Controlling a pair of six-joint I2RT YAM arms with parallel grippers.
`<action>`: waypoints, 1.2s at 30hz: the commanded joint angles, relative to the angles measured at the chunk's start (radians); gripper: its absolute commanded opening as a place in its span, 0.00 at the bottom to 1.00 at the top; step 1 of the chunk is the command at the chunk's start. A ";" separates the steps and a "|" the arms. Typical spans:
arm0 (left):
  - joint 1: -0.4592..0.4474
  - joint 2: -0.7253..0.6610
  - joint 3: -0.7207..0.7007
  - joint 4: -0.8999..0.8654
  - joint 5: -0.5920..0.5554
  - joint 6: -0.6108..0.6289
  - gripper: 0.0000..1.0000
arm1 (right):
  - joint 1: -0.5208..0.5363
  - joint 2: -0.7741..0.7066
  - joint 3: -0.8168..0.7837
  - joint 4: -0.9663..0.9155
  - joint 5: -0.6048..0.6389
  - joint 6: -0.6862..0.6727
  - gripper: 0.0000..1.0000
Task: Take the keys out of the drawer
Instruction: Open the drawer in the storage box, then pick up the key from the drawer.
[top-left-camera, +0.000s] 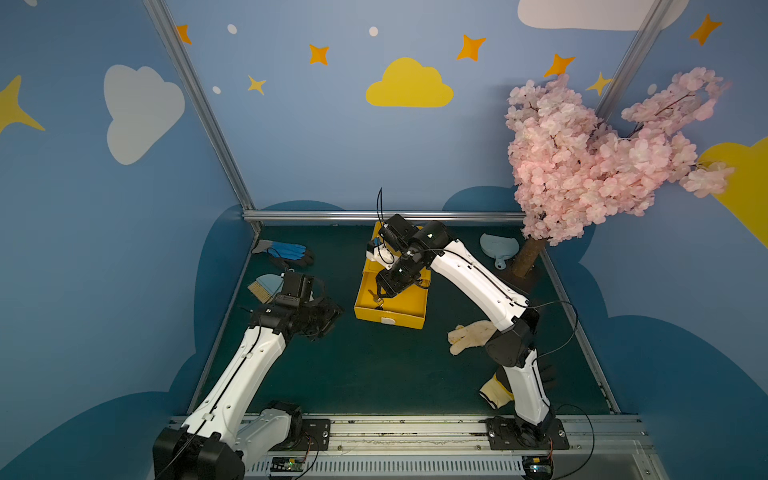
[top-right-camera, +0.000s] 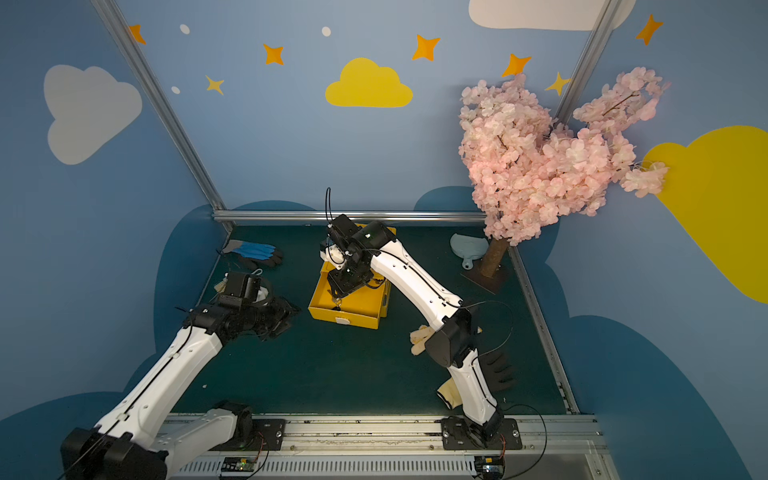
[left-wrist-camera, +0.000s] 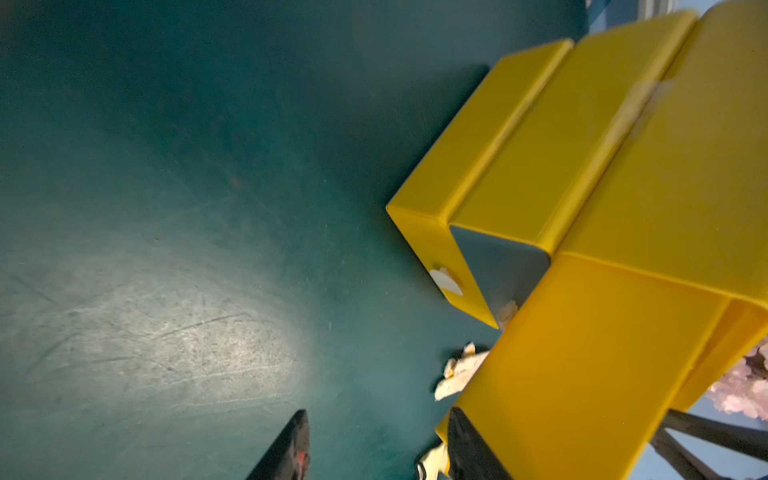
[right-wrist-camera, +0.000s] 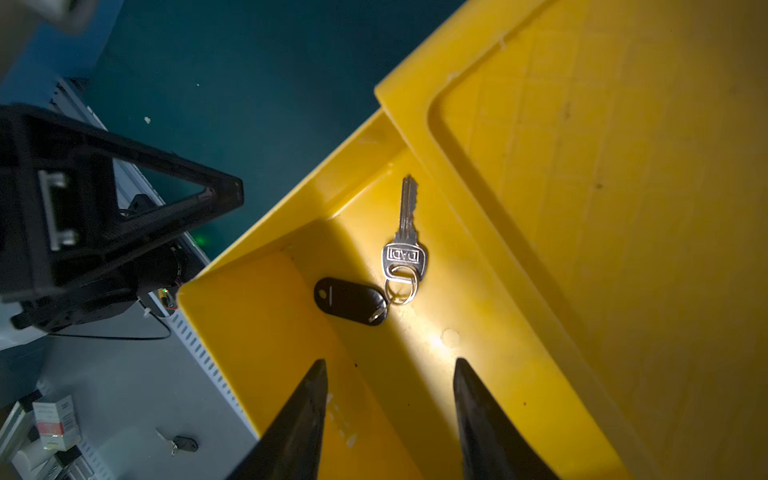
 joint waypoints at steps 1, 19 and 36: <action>0.017 0.010 0.030 0.012 0.121 0.063 0.54 | 0.007 0.018 0.035 0.023 0.023 -0.005 0.51; 0.085 0.145 0.003 0.196 0.289 0.027 0.53 | 0.069 0.126 0.038 0.015 0.046 -0.116 0.52; 0.091 0.173 -0.039 0.220 0.327 0.032 0.53 | 0.067 0.142 0.036 -0.018 0.437 -0.105 0.28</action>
